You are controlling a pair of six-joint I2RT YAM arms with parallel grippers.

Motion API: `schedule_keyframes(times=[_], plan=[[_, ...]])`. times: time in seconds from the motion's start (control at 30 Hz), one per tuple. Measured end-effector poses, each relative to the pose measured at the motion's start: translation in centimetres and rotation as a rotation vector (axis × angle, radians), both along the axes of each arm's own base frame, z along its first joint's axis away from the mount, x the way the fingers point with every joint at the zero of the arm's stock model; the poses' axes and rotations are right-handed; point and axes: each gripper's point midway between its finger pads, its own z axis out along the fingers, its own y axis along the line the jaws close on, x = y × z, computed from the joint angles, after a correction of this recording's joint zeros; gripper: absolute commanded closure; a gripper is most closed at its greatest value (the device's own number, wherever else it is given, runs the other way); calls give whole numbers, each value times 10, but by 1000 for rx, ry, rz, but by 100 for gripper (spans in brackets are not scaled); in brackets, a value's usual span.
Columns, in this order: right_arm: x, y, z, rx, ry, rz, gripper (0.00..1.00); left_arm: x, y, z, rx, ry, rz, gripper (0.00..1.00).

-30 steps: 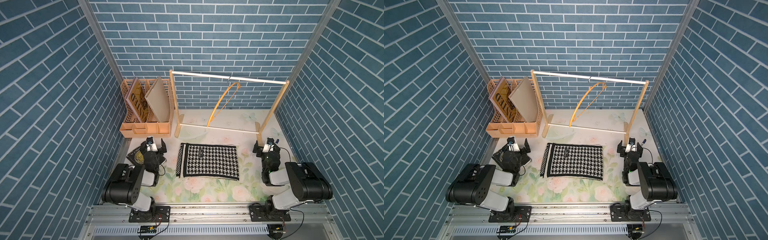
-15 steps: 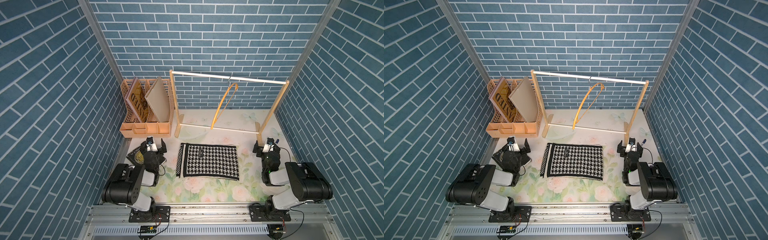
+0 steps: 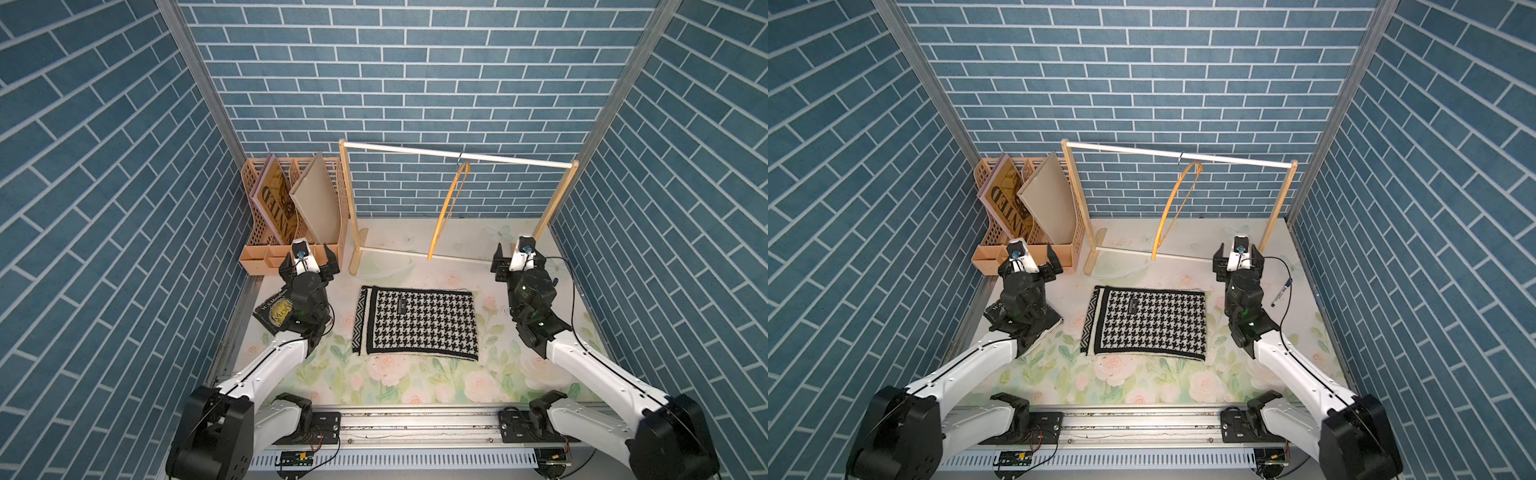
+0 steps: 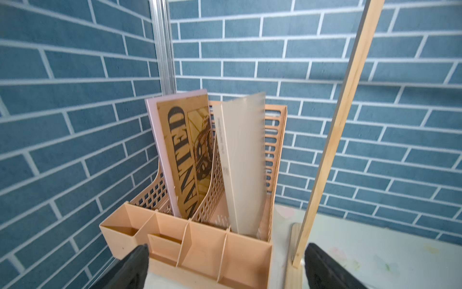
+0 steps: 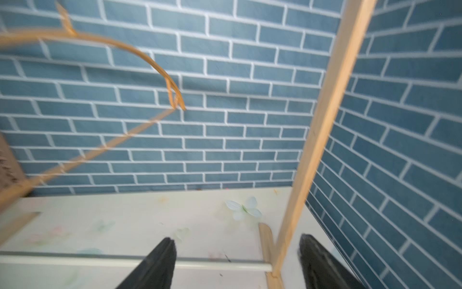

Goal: Hang the scarf on the hanger
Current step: Pick up the hanger from the clothesline.

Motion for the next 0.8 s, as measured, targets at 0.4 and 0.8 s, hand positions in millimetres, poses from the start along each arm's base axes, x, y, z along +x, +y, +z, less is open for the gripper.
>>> schedule_keyframes(times=[0.4, 0.8], plan=[[2, 155, 90, -36, 139, 136, 14, -12, -4, -80, 35, 330, 55, 0], [37, 201, 28, -191, 337, 61, 13, -16, -11, -100, 30, 392, 3, 0]])
